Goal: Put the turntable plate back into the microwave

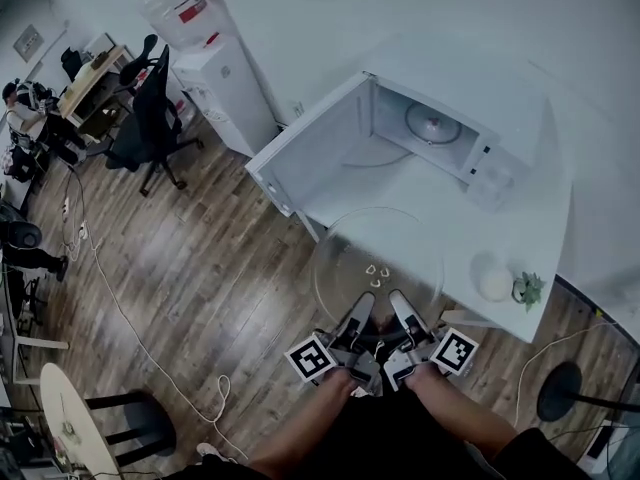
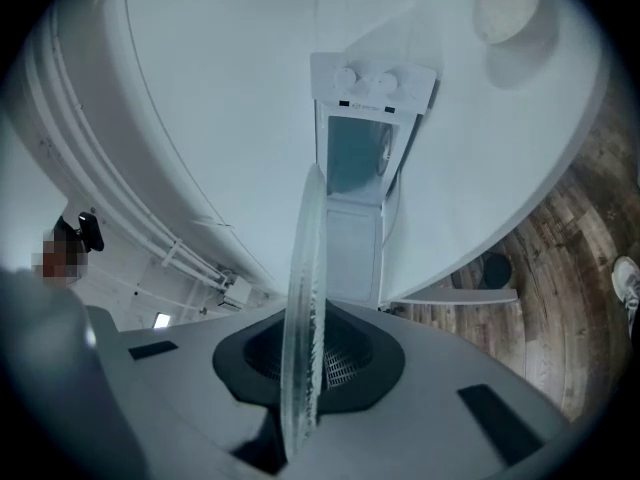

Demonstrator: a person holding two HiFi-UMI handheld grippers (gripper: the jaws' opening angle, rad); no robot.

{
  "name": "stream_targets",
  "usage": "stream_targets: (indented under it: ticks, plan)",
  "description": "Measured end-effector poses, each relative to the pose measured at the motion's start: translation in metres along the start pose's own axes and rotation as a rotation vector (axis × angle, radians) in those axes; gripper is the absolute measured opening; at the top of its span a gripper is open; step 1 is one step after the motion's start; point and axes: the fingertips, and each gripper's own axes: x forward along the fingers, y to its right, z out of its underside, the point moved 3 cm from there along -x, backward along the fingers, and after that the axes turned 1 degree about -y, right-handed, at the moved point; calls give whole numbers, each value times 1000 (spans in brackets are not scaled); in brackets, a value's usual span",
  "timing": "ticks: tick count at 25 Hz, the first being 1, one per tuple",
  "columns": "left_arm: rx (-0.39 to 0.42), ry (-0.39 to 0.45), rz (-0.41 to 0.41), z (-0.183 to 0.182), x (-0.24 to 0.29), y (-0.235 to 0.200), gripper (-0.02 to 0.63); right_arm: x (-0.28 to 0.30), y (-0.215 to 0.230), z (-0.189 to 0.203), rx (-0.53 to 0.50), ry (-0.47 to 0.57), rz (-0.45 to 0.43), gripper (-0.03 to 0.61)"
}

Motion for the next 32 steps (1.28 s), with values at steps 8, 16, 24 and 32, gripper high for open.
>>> stream_targets:
  ticks: [8,16,24,32]
  plan:
    - [39,-61,-45,-18,74,-15,43,37,23,-61,9,19,28,51]
    - [28,-96,-55,-26,131,-30,43,61,41,-109,13,17,44,53]
    - [26,-195,-47,-38,180,-40,43,80,56,-142,-27,39,84,60]
    - [-58,-258,-21,-60,225,-56,43,111,71,-173,-13,98,83,49]
